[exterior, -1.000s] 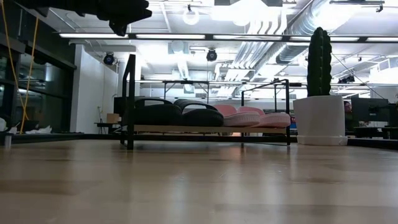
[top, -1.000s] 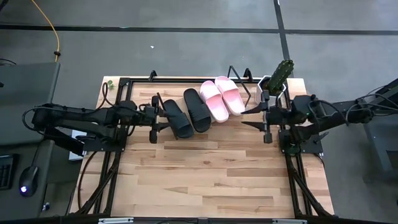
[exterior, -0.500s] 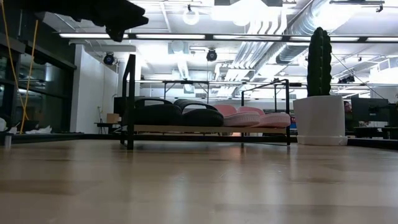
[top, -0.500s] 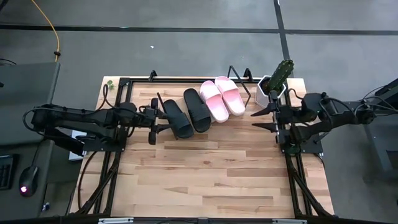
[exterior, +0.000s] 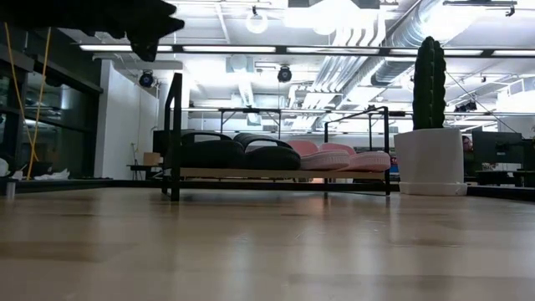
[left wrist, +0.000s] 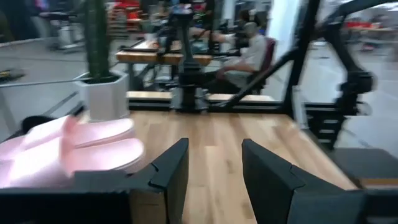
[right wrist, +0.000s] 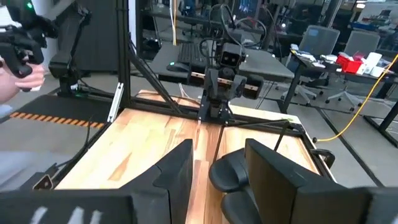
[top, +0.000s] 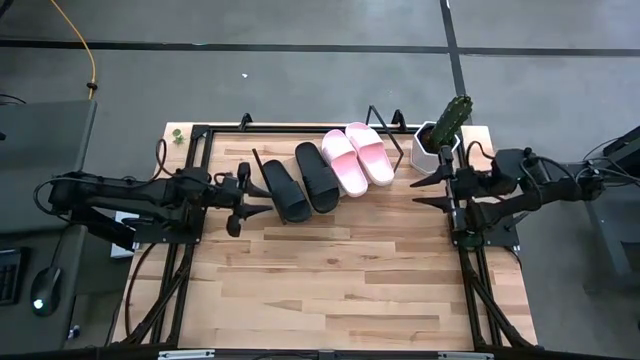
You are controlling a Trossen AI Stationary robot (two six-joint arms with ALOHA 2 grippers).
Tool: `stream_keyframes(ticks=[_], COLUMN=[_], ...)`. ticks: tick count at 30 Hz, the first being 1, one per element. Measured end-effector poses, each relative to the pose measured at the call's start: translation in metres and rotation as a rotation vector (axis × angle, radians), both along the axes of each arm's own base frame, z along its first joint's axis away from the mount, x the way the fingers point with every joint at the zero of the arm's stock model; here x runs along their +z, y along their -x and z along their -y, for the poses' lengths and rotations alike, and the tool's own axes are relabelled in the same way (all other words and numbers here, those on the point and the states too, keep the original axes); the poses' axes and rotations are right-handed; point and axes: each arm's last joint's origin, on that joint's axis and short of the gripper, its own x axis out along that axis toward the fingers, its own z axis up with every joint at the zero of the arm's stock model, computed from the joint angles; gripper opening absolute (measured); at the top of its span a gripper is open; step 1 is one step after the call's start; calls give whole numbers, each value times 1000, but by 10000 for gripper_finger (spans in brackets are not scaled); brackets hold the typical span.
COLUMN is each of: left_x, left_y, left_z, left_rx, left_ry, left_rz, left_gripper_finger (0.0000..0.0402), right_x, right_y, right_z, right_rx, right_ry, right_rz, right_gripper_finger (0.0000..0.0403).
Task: Pick and place slides into the shelf
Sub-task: Return to Home Position
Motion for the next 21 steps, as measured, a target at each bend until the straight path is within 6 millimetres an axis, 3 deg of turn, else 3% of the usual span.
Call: stream_keyframes(ticks=[6, 12, 21], left_x=[1, -2, -5], left_y=[2, 3, 3], left_z=[3, 3, 3], left_rx=[-78, -78, -75], left_ry=[6, 8, 9], left_rz=[7, -26, -56], left_gripper_finger=[134, 134, 134], right_x=[-29, -69, -112], right_y=[9, 26, 44], right_z=[2, 5, 10], right_rx=[-3, -10, -65], right_ry=[-9, -37, -60], right_rz=[19, 153, 319], right_gripper_finger=[134, 134, 134])
